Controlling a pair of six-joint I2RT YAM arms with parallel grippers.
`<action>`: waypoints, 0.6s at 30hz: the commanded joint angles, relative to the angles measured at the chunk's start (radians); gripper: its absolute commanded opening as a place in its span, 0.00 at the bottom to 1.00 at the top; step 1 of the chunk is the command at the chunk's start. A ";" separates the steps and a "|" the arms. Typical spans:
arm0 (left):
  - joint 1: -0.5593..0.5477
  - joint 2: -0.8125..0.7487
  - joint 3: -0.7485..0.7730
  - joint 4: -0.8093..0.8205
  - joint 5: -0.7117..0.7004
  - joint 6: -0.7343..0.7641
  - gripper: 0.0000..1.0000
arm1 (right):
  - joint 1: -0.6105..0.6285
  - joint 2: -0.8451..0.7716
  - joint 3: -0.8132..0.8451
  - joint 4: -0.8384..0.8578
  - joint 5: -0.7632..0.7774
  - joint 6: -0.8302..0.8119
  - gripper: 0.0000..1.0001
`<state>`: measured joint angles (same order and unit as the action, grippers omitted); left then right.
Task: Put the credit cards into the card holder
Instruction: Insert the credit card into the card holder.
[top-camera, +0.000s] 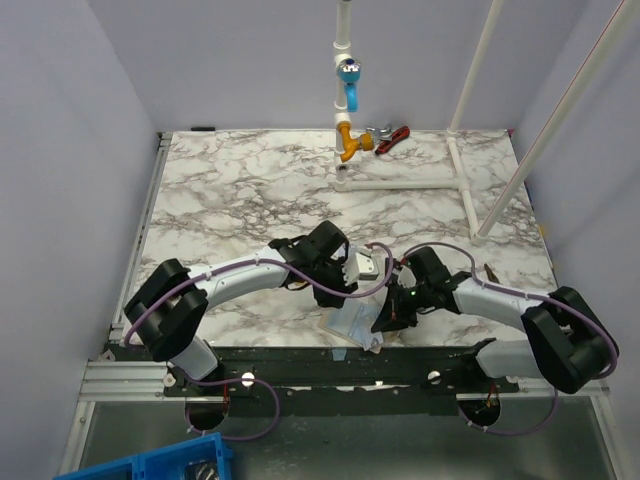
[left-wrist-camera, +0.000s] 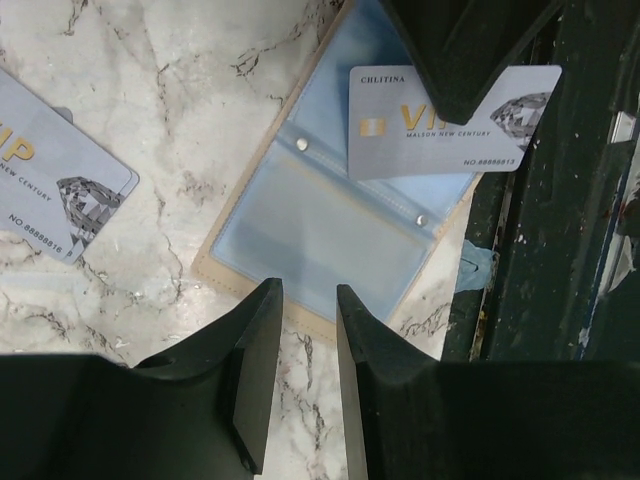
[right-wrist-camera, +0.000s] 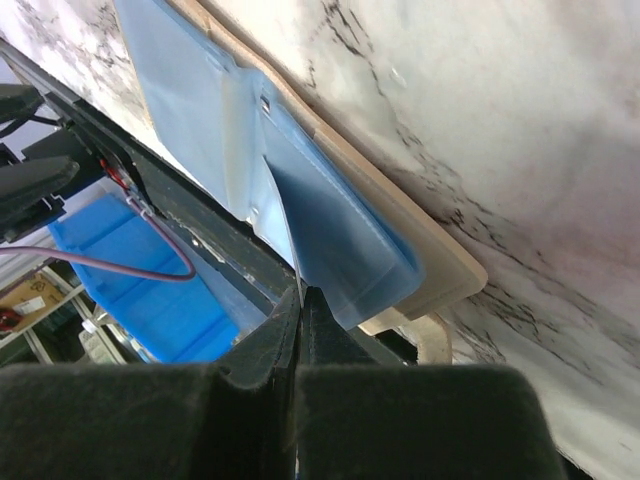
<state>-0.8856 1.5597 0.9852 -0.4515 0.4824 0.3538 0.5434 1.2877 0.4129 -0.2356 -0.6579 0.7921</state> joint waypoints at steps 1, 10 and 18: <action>0.007 0.006 -0.021 0.043 -0.014 -0.098 0.29 | 0.005 0.062 0.052 0.027 0.028 -0.031 0.01; 0.050 -0.053 -0.027 0.035 0.103 -0.065 0.29 | 0.003 0.200 0.247 -0.062 0.091 -0.140 0.01; 0.051 -0.060 0.046 -0.096 0.000 0.135 0.33 | 0.003 0.230 0.330 -0.116 0.093 -0.211 0.01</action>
<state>-0.8349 1.5219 0.9783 -0.4721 0.5446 0.3717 0.5446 1.5059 0.7136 -0.2924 -0.5884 0.6411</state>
